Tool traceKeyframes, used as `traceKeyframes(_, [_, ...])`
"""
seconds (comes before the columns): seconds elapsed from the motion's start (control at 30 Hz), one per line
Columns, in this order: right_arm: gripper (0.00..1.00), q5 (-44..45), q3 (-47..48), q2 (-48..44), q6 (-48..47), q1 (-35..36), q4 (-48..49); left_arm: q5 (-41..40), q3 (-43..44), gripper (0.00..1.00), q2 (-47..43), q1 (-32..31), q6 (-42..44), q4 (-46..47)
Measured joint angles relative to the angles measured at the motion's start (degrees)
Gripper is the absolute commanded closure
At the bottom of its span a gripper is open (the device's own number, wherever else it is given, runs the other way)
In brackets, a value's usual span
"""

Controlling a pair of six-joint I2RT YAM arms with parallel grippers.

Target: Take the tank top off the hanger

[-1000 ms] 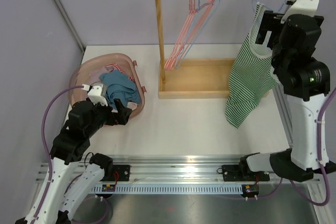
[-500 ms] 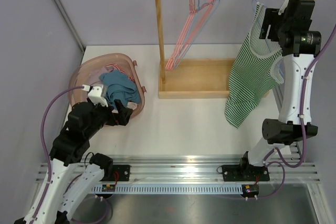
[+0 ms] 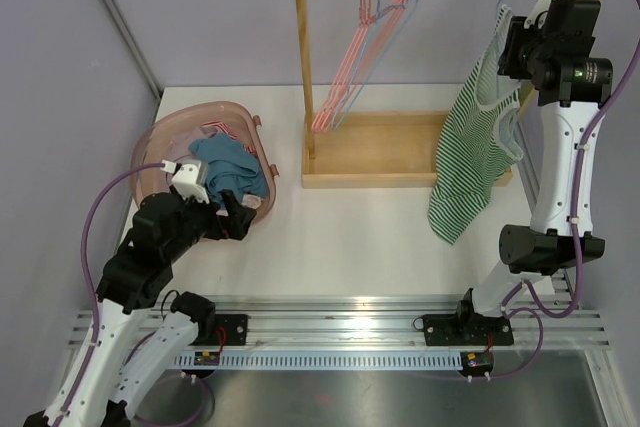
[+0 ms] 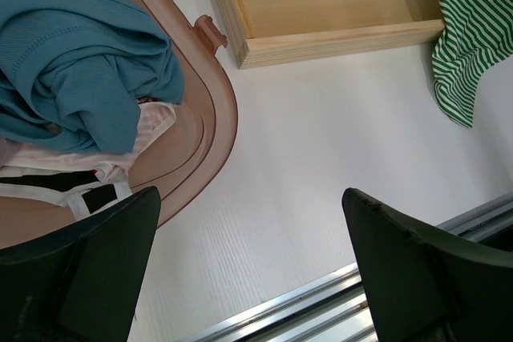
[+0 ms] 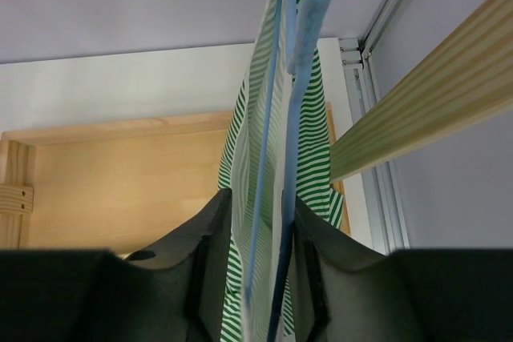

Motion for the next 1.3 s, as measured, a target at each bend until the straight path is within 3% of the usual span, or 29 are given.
traceKeyframes(0.2, [0.77, -0.4, 0.9, 0.0, 0.5, 0.0, 0.1, 0.0, -0.2, 0.01, 0.1, -0.8, 0.0, 0.0])
traceKeyframes(0.27, [0.85, -0.5, 0.9, 0.0, 0.8, 0.0, 0.1, 0.0, -0.2, 0.01, 0.3, -0.8, 0.0, 0.0])
traceKeyframes(0.33, [1.00, -0.9, 1.0, 0.0, 1.1, 0.0, 0.1, 0.0, -0.2, 0.01, 0.3, -1.0, 0.0, 0.0])
traceKeyframes(1.0, [1.00, -11.0, 5.6, -2.3, 6.0, 0.0, -0.4, -0.1, -0.5, 0.01, 0.1, -2.1, -0.2, 0.0])
traceKeyframes(1.17, [1.00, -13.1, -3.7, -10.6, 7.8, 0.0, 0.0, -0.9, -0.6, 0.01, -2.1, -2.1, -0.2, 0.0])
traceKeyframes(1.3, [1.00, -13.6, -16.5, -22.3, 9.0, 0.0, 0.9, -1.9, -0.5, 0.01, -3.7, -2.1, -0.2, 0.1])
